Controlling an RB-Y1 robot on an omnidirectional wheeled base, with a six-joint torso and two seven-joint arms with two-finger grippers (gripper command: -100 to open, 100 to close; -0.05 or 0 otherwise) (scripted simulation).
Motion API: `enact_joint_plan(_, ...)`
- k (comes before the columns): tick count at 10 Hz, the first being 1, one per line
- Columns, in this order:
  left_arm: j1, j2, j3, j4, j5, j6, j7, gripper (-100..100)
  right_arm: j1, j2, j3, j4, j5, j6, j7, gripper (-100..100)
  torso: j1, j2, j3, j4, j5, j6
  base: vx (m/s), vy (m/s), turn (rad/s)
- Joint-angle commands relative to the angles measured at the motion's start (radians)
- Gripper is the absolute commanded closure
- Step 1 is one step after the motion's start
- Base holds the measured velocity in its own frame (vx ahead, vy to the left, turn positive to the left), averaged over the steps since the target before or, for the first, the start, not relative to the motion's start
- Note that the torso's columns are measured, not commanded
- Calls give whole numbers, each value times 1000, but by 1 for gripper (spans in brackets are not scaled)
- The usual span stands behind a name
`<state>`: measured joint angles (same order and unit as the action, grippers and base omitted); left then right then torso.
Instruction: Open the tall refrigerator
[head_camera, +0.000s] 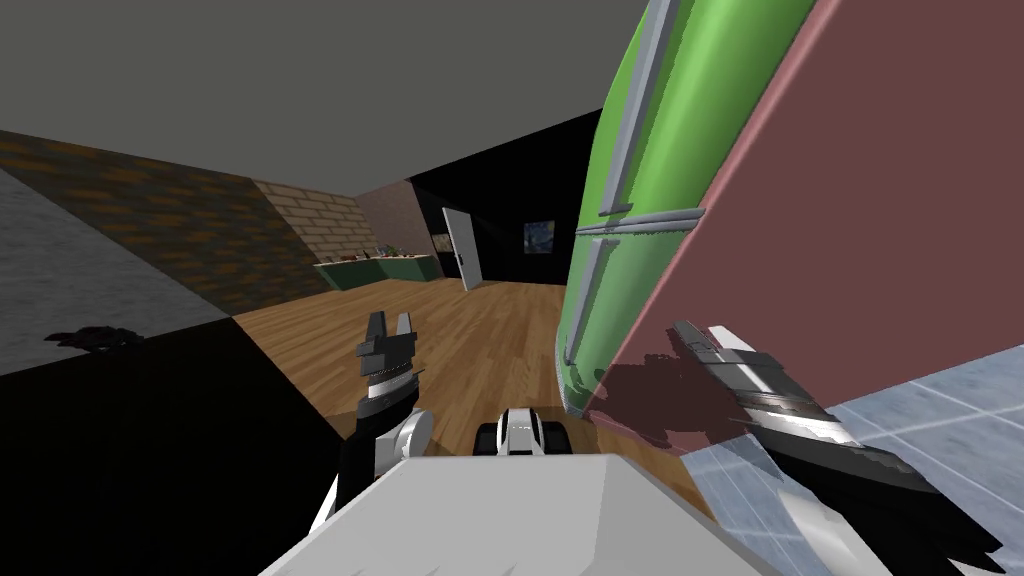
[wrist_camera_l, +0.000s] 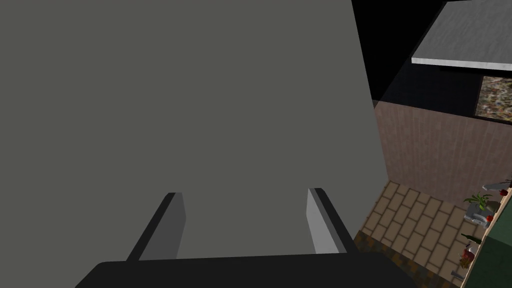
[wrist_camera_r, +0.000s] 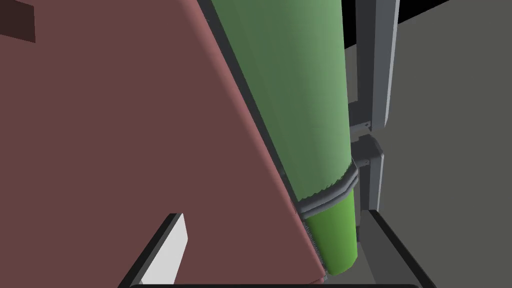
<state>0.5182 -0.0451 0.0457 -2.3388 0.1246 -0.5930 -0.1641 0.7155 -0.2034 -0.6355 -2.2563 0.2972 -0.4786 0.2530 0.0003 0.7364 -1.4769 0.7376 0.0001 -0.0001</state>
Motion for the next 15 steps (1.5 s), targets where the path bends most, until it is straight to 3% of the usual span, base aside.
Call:
enact_joint_plan(1, 0, 0, 0, 0, 0, 0, 0, 0, 25, -6, -72, -10, 26, 9, 24, -100, -1, 1, 0, 0, 0, 0, 55, 40, 150)
enact_joint_plan(15, 0, 0, 0, 0, 0, 0, 0, 0, 137, -41, -467, -16, 154, 39, 138, -100, 0, 2, 1, 1, 0, 0, 58, 32, 100)
